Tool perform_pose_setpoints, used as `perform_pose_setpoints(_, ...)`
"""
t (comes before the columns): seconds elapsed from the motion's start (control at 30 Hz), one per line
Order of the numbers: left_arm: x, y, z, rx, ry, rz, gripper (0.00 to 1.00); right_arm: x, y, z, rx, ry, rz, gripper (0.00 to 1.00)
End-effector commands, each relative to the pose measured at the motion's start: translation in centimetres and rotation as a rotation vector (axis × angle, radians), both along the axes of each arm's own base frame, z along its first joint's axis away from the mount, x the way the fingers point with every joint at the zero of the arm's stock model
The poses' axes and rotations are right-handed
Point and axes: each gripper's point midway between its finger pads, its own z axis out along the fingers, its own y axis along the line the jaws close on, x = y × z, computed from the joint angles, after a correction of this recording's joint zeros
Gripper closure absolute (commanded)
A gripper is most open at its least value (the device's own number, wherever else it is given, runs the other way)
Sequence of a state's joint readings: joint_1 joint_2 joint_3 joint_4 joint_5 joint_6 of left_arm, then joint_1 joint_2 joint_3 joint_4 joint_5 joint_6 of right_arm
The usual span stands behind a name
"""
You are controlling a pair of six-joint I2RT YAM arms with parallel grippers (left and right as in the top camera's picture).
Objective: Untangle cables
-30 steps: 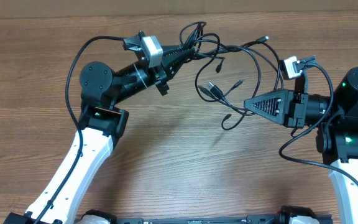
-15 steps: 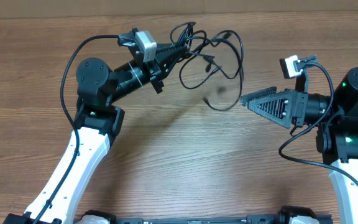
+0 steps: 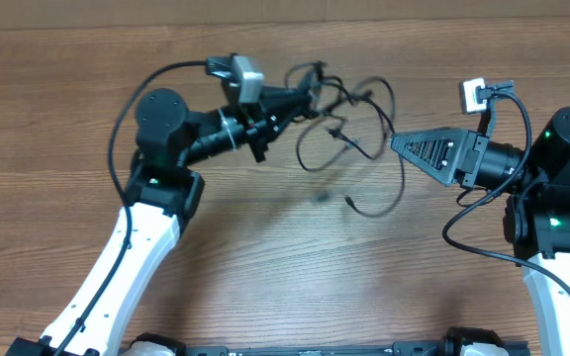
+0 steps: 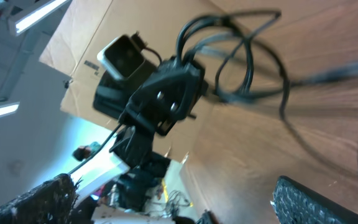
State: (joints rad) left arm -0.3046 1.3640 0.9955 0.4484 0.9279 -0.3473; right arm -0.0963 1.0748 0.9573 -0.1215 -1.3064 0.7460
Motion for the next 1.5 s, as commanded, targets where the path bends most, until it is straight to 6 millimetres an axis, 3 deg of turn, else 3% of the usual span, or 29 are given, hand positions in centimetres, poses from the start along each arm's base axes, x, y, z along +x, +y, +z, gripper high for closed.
perform_pose_setpoints(0.0, -2.1, -1.6, 1.1, -0.032, 0.044, -0.099, 0.96, 0.7, -0.2, 0.0, -0.032, -0.052, -0.046, 0.0)
perform_pose_setpoints(0.3, -3.6, -3.1, 1.9, -0.081, 0.132, -0.16, 0.96, 2.6, -2.3, -6.0, -0.217, 0.079, -0.245, 0.0)
perform_pose_setpoints(0.43, -4.0, -3.6, 1.9, -0.096, 0.195, -0.178, 0.96, 2.6, -2.4, -6.2, -0.241, 0.051, -0.246, 0.0)
perform_pose_setpoints(0.67, -6.1, -5.6, 2.6, -0.106, 0.158, -0.244, 0.96, 3.4, -3.5, -7.7, -0.301, 0.104, -0.334, 0.0)
perform_pose_setpoints(0.97, -7.2, -7.1, 2.8, -0.109, 0.134, -0.261, 0.96, 3.6, -4.0, -8.2, -0.324, 0.12, -0.361, 0.0)
perform_pose_setpoints(1.2, -9.1, -8.5, 2.7, -0.104, 0.137, -0.32, 0.96, 4.4, -5.9, -9.9, -0.406, 0.174, -0.479, 0.0)
perform_pose_setpoints(1.47, -11.8, -9.6, 2.6, -0.087, 0.134, -0.427, 0.96, 5.2, -10.1, -12.5, -0.57, 0.26, -0.703, 0.0)
